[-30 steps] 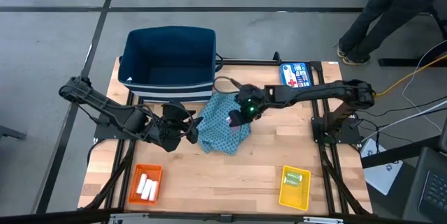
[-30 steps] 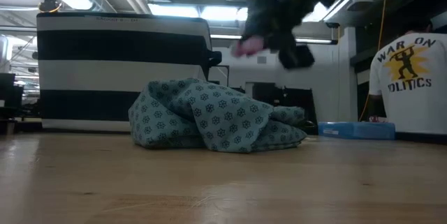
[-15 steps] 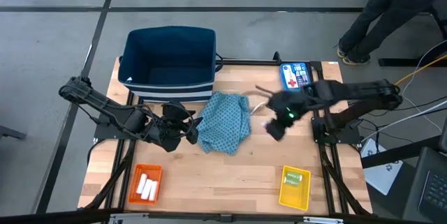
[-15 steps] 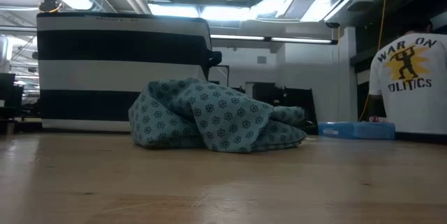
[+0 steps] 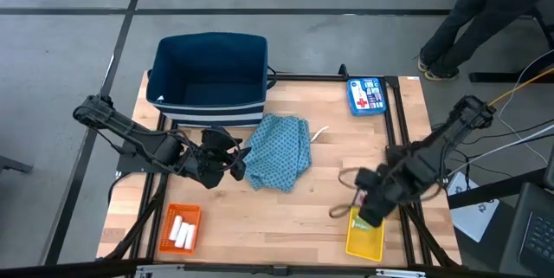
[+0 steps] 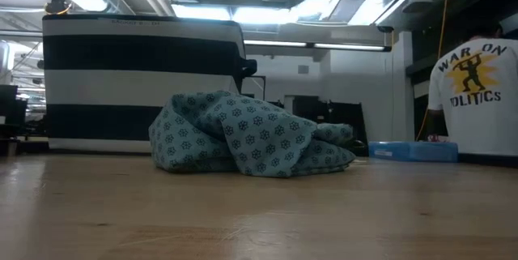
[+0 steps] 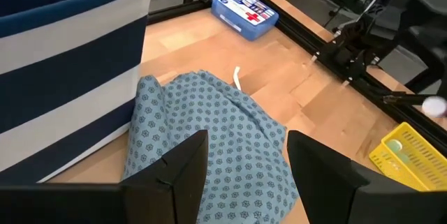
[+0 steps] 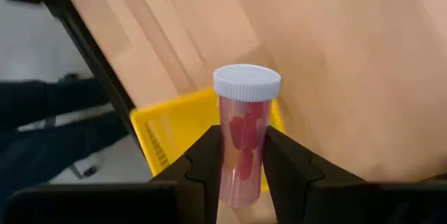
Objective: Pick & Place Medicine items
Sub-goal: Put the pink pill bottle into the yellow bin, then put the blue patient gown into the blue laundry bin
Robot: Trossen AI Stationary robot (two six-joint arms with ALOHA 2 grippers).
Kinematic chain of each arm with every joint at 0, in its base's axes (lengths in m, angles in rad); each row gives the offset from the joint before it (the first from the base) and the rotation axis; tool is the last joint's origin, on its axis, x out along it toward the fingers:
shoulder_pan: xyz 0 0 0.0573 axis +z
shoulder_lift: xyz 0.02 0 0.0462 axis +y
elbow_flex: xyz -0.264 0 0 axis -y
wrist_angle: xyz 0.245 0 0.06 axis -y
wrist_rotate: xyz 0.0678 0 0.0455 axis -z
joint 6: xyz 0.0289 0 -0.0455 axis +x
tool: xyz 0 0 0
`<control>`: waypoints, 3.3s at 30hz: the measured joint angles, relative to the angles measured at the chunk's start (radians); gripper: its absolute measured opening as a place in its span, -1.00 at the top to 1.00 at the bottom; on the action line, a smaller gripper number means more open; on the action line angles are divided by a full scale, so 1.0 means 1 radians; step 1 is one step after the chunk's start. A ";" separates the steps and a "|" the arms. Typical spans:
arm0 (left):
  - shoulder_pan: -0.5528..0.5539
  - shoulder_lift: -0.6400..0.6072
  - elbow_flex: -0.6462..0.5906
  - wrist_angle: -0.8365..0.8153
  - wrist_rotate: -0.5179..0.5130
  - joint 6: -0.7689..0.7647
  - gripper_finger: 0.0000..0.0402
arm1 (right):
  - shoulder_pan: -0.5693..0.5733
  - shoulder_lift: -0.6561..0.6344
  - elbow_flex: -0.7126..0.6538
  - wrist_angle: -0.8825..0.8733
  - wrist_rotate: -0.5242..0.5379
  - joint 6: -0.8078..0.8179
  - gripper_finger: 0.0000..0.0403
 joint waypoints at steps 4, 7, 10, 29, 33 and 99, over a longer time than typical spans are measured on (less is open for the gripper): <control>0.000 0.000 0.000 0.000 0.008 0.000 0.04 | 0.095 0.001 -0.111 0.127 -0.028 0.092 0.55; 0.000 0.000 0.000 0.000 0.016 -0.001 0.04 | 0.147 0.001 -0.168 0.197 -0.058 0.138 0.55; 0.000 0.000 0.000 0.000 0.020 -0.002 0.04 | 0.174 0.001 -0.193 0.230 -0.062 0.152 0.55; 0.000 0.000 0.000 0.000 -0.005 -0.010 0.04 | 0.182 0.224 -0.230 0.494 -0.167 0.009 0.55; 0.004 0.000 0.000 -0.001 -0.005 -0.010 0.04 | 0.178 0.260 -0.230 0.492 -0.166 -0.014 0.55; 0.360 0.301 0.000 -0.036 0.706 -0.161 -0.38 | -0.288 -0.224 -0.230 0.321 0.151 -0.321 -0.03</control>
